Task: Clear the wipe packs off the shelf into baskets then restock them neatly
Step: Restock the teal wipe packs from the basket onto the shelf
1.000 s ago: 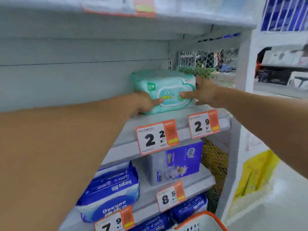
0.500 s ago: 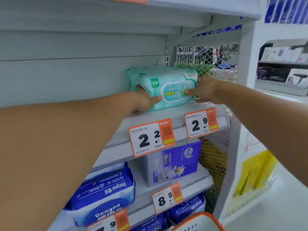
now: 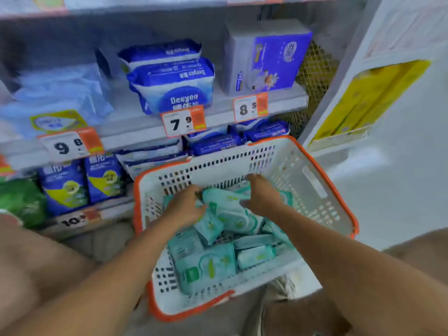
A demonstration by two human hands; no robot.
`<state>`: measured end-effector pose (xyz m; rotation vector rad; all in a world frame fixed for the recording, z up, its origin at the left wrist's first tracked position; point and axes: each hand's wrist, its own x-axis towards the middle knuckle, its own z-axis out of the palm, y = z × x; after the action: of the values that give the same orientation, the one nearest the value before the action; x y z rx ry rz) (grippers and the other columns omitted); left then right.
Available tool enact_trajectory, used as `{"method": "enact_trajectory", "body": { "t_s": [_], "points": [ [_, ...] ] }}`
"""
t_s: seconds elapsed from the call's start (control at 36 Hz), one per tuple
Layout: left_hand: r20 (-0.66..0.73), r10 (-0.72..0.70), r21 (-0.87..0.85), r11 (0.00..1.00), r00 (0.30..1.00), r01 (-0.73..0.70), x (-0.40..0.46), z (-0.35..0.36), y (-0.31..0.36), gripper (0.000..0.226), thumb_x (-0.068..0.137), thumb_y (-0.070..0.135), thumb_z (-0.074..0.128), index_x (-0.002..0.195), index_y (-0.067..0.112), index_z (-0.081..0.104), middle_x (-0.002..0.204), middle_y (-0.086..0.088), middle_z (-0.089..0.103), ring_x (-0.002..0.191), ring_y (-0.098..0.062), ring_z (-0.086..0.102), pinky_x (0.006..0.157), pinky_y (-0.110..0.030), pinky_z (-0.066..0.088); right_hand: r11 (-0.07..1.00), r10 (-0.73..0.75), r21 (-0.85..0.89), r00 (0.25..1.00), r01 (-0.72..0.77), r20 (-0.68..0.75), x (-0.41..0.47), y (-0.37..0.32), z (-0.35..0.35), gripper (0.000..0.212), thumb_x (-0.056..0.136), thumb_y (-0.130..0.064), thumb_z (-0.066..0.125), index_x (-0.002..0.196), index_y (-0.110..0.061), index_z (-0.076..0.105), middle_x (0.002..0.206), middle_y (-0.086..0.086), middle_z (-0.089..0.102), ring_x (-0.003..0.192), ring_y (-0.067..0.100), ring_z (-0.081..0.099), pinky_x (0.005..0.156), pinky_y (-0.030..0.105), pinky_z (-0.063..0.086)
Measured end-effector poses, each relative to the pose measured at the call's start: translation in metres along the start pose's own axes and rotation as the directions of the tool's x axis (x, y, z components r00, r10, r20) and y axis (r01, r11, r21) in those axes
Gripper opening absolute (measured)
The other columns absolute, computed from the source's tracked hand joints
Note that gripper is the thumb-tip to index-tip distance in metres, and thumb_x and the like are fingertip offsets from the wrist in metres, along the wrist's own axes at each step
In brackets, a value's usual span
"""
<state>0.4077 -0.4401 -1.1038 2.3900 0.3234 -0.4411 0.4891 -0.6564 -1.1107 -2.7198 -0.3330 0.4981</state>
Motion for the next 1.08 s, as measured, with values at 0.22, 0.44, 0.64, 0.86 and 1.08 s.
{"method": "enact_trajectory", "body": {
  "t_s": [0.22, 0.44, 0.64, 0.86, 1.08],
  "points": [
    [0.084, -0.006, 0.087, 0.996, 0.996, -0.001, -0.017, 0.031, -0.056, 0.072, 0.089, 0.033, 0.069, 0.15, 0.011, 0.036, 0.151, -0.012, 0.038, 0.134, -0.03, 0.043, 0.111, -0.037, 0.036, 0.941, 0.337, -0.098, 0.903, -0.323, 0.266, -0.001, 0.034, 0.05, 0.13, 0.06, -0.044, 0.094, 0.156, -0.008, 0.014, 0.157, 0.019, 0.027, 0.141, 0.039, 0.035, 0.112, 0.048, 0.039],
    [0.029, -0.023, -0.009, 1.0, 0.999, 0.023, 0.012, 0.032, -0.05, 0.065, 0.089, 0.041, 0.068, 0.144, 0.018, 0.044, 0.144, -0.011, 0.047, 0.13, -0.03, 0.046, 0.104, -0.039, 0.042, 0.944, 0.224, -0.298, 0.937, -0.14, 0.268, 0.019, 0.028, 0.055, 0.123, 0.048, -0.068, 0.089, 0.144, -0.013, 0.036, 0.142, 0.011, 0.043, 0.122, 0.033, 0.052, 0.098, 0.044, 0.05],
    [-0.006, -0.041, -0.036, 0.999, 0.999, 0.041, 0.016, 0.039, -0.053, 0.056, 0.088, 0.039, 0.069, 0.138, 0.018, 0.052, 0.137, -0.009, 0.05, 0.127, -0.03, 0.046, 0.104, -0.039, 0.042, 0.967, 0.078, -0.255, 0.935, 0.013, 0.347, 0.032, 0.01, 0.068, 0.129, 0.039, -0.056, 0.095, 0.147, -0.029, 0.028, 0.128, 0.006, 0.061, 0.113, 0.032, 0.06, 0.094, 0.045, 0.052],
    [-0.057, -0.075, -0.113, 0.991, 0.996, 0.068, 0.007, 0.018, -0.039, 0.05, 0.089, 0.028, 0.071, 0.134, 0.011, 0.054, 0.13, -0.011, 0.056, 0.116, -0.026, 0.054, 0.084, -0.025, 0.039, 0.96, 0.105, -0.276, 0.969, -0.04, 0.224, 0.016, -0.009, 0.038, 0.079, 0.041, -0.048, 0.091, 0.104, -0.029, 0.047, 0.092, -0.004, 0.059, 0.086, 0.023, 0.06, 0.071, 0.034, 0.054],
    [0.06, 0.124, -0.409, 0.908, 0.99, -0.089, -0.018, -0.079, 0.045, 0.139, 0.041, 0.057, 0.094, 0.154, 0.035, 0.017, 0.159, 0.003, 0.03, 0.143, -0.02, 0.035, 0.114, -0.046, 0.037, 0.98, -0.013, 0.193, 0.952, -0.049, 0.305, -0.033, -0.03, -0.13, 0.068, 0.048, -0.025, 0.098, 0.109, -0.017, 0.069, 0.103, 0.005, 0.076, 0.092, 0.028, 0.074, 0.079, 0.047, 0.062]
  ]
}}
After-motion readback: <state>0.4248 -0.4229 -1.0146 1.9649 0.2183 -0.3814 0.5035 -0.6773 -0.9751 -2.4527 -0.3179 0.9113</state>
